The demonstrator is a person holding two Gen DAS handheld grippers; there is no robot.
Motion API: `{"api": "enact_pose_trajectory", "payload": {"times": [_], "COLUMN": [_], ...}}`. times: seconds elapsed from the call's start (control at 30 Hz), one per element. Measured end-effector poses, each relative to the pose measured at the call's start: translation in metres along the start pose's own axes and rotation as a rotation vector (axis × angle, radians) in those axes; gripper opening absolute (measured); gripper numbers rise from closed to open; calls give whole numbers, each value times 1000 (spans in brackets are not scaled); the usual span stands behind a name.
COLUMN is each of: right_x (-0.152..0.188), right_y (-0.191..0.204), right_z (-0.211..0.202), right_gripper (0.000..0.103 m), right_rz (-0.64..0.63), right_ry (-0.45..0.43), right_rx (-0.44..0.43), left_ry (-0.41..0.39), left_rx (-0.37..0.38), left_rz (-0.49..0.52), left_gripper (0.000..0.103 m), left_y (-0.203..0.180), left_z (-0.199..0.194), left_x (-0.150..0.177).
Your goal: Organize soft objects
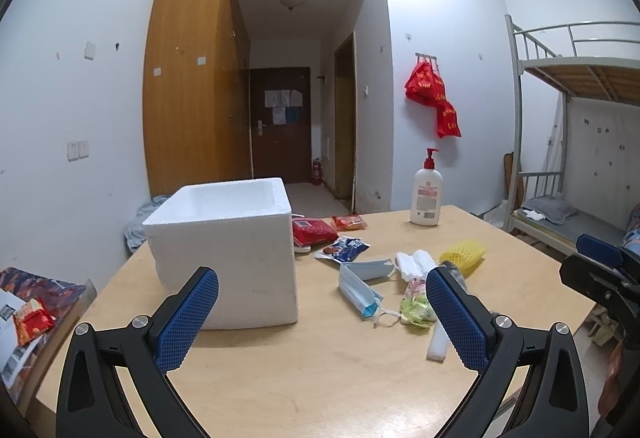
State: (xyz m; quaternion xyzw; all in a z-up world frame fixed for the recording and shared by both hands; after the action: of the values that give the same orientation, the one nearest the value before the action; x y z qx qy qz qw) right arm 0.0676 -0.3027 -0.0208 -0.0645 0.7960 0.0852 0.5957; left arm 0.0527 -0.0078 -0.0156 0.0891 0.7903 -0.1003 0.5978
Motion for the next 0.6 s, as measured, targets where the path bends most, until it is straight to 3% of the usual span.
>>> {"api": "enact_pose_trajectory", "payload": {"times": [0.6], "right_x": [0], "right_y": [1], "right_z": [1], "right_gripper": [103], "right_rz": [2], "right_ry": [-2], "right_rx": [0], "left_ry": [0], "left_rx": [-21], "left_rz": [-11], "left_gripper": [103], "left_y": [4], "left_z": [2], "left_x": [-2]}}
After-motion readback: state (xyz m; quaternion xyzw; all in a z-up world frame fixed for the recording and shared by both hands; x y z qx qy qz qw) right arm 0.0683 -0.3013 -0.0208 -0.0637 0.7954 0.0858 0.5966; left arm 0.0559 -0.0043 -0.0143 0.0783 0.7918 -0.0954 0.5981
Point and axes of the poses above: each gripper's, at about its wrist camera, not at the fingertips, and z roughly the way its jaws point, y to its left, x to its underside, the point moved 6 cm from there along z, roughly the way its jaws point, and after that the axes turned 14 degrees about x, right-handed, at the moved point
